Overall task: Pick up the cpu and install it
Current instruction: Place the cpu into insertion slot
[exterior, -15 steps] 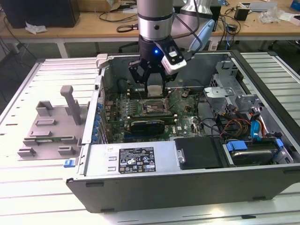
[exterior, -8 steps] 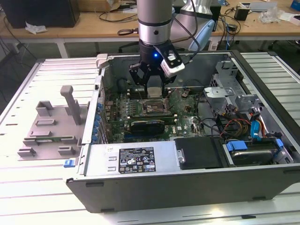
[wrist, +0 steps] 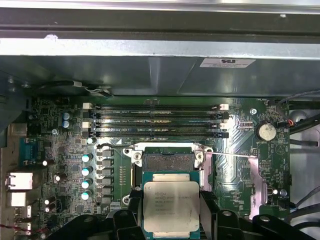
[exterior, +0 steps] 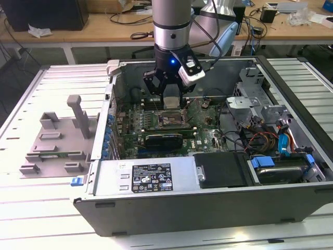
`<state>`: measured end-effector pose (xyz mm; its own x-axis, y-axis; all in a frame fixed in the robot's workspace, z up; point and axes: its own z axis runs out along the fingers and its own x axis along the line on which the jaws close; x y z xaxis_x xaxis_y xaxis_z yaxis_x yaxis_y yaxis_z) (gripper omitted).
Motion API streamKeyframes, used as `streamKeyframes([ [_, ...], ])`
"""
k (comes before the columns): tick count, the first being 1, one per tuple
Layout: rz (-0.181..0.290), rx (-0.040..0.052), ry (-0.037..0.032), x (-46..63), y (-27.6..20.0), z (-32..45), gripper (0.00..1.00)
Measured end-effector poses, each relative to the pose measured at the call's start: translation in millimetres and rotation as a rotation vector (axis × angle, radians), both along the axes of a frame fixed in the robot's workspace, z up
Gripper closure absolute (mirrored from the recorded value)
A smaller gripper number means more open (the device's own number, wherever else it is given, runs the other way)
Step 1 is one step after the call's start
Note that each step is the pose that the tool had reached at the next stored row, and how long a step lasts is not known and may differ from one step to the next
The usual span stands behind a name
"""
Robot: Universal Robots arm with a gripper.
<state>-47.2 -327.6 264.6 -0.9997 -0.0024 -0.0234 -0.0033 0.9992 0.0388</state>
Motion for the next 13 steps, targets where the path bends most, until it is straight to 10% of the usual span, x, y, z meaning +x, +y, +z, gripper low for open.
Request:
streamKeyframes([
  [6,0.0,0.0,0.0,0.0,0.0,-0.2,0.46],
  [13,-0.211,0.0,0.0,0.0,0.0,-0.4,0.46],
])
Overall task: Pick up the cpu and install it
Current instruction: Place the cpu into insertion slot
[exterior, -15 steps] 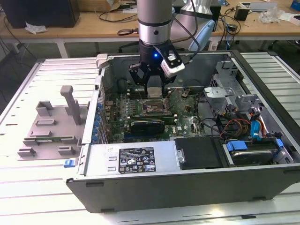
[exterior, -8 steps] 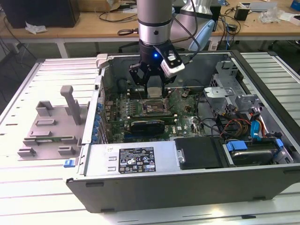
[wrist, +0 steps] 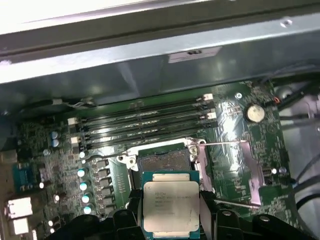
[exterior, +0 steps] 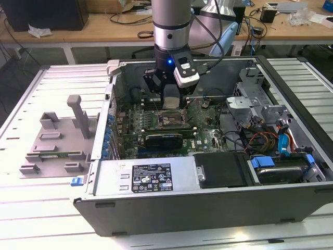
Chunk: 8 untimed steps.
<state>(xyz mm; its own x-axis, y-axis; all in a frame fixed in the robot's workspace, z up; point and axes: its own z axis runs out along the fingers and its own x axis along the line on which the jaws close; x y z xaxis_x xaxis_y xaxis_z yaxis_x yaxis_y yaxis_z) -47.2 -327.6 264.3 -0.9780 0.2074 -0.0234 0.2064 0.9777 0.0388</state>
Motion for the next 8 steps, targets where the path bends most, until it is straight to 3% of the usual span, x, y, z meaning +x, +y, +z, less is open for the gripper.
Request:
streamKeyframes([
  [8,-0.169,0.0,0.0,0.0,0.0,-0.2,0.46],
])
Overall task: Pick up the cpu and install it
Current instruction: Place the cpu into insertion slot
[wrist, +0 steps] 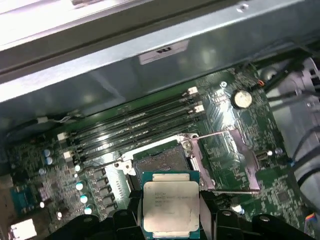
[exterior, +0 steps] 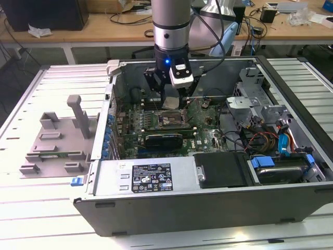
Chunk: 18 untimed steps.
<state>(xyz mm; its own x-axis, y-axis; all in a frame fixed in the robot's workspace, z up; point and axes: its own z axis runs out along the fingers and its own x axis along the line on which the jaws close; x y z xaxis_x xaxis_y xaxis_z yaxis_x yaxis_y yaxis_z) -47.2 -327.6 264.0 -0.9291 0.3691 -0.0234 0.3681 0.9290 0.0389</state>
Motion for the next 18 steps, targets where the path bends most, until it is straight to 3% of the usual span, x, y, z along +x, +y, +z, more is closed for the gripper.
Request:
streamKeyframes([
  [8,-0.175,0.0,0.0,0.0,0.0,-0.2,0.46],
  [12,-0.319,0.0,0.0,0.0,0.0,-0.4,0.46],
  [18,-0.466,0.0,0.0001,0.0,0.0,-0.5,0.46],
])
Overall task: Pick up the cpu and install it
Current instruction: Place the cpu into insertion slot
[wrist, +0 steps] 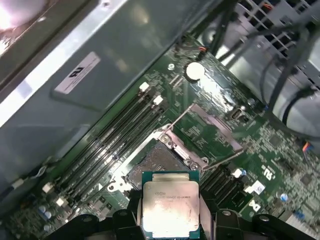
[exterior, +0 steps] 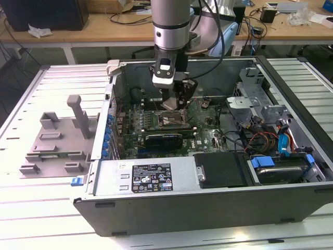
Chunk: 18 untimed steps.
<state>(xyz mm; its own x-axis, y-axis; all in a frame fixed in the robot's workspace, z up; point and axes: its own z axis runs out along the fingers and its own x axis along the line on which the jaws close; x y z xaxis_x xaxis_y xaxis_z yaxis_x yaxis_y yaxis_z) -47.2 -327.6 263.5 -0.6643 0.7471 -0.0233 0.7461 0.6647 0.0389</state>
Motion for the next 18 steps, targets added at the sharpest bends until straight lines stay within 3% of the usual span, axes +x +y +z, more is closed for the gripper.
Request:
streamKeyframes([
  [3,-0.071,0.0,0.0,0.0,0.0,-0.1,0.46],
  [8,-0.247,0.0001,0.0,0.0,0.0,-0.3,0.46],
  [18,-0.457,0.0,0.0,0.0,0.0,-0.6,0.46],
])
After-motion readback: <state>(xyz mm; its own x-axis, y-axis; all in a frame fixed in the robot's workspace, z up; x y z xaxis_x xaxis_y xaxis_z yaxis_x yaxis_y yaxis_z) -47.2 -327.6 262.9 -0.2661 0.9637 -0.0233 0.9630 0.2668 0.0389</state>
